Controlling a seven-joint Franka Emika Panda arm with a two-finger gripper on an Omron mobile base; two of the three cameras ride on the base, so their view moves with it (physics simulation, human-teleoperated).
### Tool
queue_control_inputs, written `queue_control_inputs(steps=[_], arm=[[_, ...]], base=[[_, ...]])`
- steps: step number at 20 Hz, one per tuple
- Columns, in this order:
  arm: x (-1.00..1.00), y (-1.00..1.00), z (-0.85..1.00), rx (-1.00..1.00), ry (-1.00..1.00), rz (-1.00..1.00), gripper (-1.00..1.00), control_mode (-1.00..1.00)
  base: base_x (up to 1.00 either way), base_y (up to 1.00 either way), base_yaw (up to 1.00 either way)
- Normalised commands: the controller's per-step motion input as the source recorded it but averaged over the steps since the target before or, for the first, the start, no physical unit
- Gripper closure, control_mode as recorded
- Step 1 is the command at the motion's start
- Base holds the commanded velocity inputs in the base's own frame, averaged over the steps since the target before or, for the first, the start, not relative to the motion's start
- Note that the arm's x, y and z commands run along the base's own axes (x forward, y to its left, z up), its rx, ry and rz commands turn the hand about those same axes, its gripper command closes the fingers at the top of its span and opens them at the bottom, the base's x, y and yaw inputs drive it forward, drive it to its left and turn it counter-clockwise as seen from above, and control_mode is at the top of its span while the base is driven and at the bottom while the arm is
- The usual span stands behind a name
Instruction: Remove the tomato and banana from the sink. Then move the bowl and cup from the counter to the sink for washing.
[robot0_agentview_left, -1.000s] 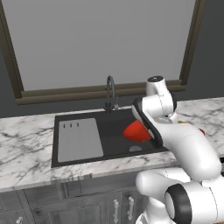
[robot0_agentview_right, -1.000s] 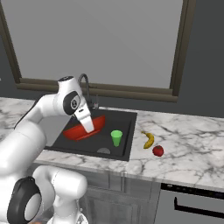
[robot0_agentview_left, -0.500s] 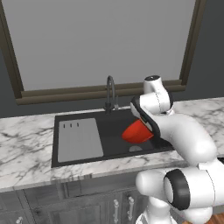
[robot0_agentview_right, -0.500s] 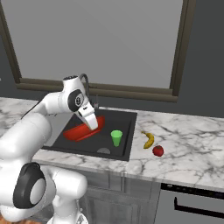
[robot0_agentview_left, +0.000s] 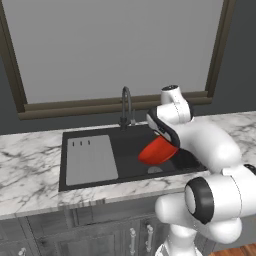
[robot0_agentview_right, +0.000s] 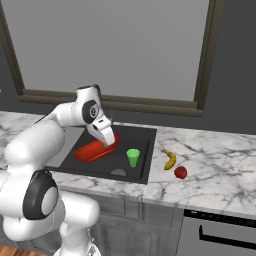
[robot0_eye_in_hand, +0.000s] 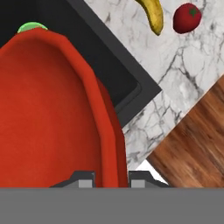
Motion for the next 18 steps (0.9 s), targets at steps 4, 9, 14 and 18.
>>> queue_control_inputs(steps=[4,9,14,18], arm=[[0.18,0.04,-0.09,0.00,0.07,0.03,1.00,-1.00],[0.22,0.01,-0.07,0.00,0.05,0.02,1.00,-1.00],[0.25,0.01,-0.06,0.00,0.07,0.02,1.00,-1.00],[0.24,0.04,-0.10,0.00,0.08,0.02,1.00,-1.00]], base=[[0.00,0.00,0.00],[0.00,0.00,0.00],[0.00,0.00,0.00],[0.00,0.00,0.00]])
